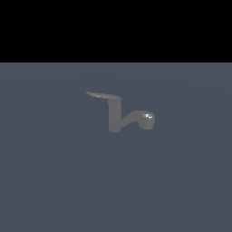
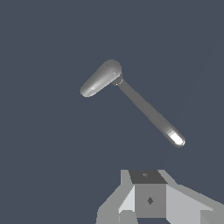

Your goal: Turn on the faucet by rotating a designated handle.

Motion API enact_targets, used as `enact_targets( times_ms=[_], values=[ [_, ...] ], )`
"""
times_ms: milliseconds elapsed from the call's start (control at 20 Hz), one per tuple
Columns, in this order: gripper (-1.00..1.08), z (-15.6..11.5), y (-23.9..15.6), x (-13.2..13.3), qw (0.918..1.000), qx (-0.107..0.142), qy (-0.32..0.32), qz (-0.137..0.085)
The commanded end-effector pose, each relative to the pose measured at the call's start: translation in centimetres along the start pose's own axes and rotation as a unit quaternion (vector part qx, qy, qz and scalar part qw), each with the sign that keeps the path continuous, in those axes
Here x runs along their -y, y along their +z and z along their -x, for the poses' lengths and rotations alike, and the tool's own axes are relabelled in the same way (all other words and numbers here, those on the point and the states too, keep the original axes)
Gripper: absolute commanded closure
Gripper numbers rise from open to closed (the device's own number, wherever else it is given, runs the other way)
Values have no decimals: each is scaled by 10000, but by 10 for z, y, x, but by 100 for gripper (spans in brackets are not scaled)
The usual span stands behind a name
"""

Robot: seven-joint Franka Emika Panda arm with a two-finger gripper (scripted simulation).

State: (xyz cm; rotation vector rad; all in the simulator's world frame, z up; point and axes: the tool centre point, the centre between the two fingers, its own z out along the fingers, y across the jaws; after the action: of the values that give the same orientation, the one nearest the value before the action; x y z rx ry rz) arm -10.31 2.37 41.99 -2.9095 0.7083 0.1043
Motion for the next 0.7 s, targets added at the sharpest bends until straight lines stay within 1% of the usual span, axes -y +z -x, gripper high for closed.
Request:
enact_targets(
  times_ms=[0, 300, 450, 650],
  values=[
    [108, -16, 15, 12, 9994, 35, 335, -31],
    [108, -50, 54, 39, 9935, 73, 1139, -27],
    [108, -66, 76, 52, 9880, 63, 1541, 2],
    [108, -86, 107, 68, 9783, 13, 2071, 61]
  ],
)
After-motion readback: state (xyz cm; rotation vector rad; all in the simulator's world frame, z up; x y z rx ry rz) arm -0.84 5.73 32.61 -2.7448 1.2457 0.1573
